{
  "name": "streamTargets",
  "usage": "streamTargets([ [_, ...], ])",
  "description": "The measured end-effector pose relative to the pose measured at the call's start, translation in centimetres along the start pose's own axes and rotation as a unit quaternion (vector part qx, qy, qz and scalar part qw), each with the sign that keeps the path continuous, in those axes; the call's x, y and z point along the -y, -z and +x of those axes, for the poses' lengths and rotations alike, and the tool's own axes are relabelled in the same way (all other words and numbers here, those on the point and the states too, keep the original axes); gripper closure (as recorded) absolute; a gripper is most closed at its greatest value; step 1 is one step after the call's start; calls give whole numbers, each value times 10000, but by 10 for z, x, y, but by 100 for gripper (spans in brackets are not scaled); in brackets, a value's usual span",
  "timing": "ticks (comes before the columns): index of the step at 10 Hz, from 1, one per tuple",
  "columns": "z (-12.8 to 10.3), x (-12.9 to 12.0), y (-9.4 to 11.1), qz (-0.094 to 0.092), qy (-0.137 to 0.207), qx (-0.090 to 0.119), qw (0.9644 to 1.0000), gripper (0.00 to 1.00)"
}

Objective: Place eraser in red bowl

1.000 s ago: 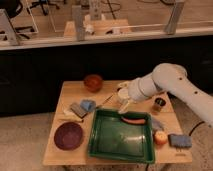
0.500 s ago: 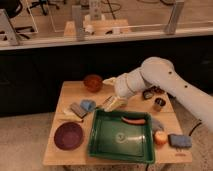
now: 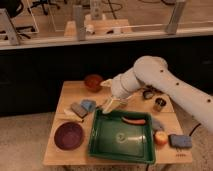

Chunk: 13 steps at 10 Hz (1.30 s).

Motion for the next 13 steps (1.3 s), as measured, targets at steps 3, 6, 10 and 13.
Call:
streamTargets([
  [3,28,-21,-57,-522,-174,-590,9967,20],
  [6,57,-47,-126,-1043,-502,-1058,9876,20],
  [10,57,-62,-184,-1360,-778,-1316,9788,20],
  [13,58,-62,-183,-1359,-784,-1316,9788,20],
])
